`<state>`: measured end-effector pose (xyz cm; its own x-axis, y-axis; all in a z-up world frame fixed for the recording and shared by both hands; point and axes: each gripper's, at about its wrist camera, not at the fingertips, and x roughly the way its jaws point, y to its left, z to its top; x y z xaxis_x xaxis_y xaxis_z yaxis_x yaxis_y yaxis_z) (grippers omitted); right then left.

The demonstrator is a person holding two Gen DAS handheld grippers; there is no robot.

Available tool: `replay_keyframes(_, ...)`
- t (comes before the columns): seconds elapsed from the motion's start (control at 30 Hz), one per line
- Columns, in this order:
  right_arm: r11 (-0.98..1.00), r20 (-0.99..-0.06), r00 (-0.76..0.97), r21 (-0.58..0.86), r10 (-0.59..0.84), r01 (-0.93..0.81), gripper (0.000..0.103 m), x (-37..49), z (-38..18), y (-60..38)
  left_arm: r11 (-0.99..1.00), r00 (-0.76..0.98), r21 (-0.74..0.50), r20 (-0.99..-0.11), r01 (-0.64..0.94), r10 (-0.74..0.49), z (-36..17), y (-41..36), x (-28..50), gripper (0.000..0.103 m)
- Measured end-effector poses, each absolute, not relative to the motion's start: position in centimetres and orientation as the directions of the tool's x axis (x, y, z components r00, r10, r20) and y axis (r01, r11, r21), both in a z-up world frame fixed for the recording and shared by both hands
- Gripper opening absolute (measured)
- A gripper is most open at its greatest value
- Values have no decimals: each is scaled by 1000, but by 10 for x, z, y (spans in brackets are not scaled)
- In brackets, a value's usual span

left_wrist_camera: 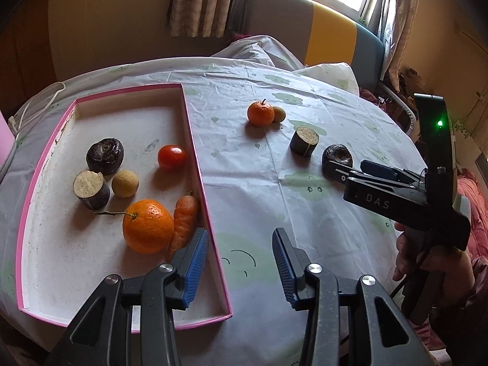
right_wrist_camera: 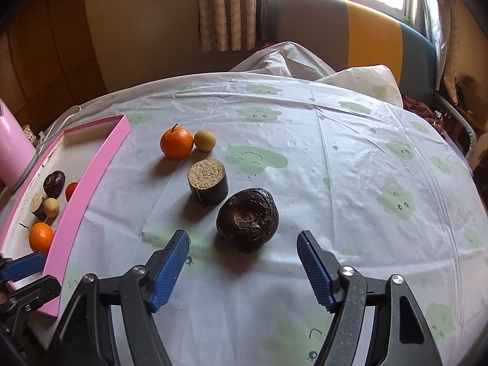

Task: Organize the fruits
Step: 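Move the right gripper to the dark round fruit and close on it, then grasp the cut cylinder slice with the left gripper while the right holds the dark fruit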

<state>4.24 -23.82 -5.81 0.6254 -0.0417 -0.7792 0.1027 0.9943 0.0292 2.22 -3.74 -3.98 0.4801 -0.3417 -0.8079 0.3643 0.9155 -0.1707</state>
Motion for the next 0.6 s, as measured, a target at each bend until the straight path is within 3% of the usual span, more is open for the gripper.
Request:
replay_keyframes(0.23,994,-779,624,6,-61,105,71,56,-67,-238,918,482,-160,-810,363,-333,-39,-42,27,45)
replay_keyframes(0.27,994,-779,623,-3,-69,106,65,58,-68,-239,919,484,-160,-810,361,-331,-38,-43,28,47)
replay_keyframes(0.3,994,-782,619,-9,-76,110,48,59,-70,-239,919,486,-160,-809,361,-332,-37,-45,30,49)
replay_keyframes(0.6,965,-751,632,-22,-189,262,48,43,-68,-277,906,518,-145,-779,398,-353,-22,-65,38,50)
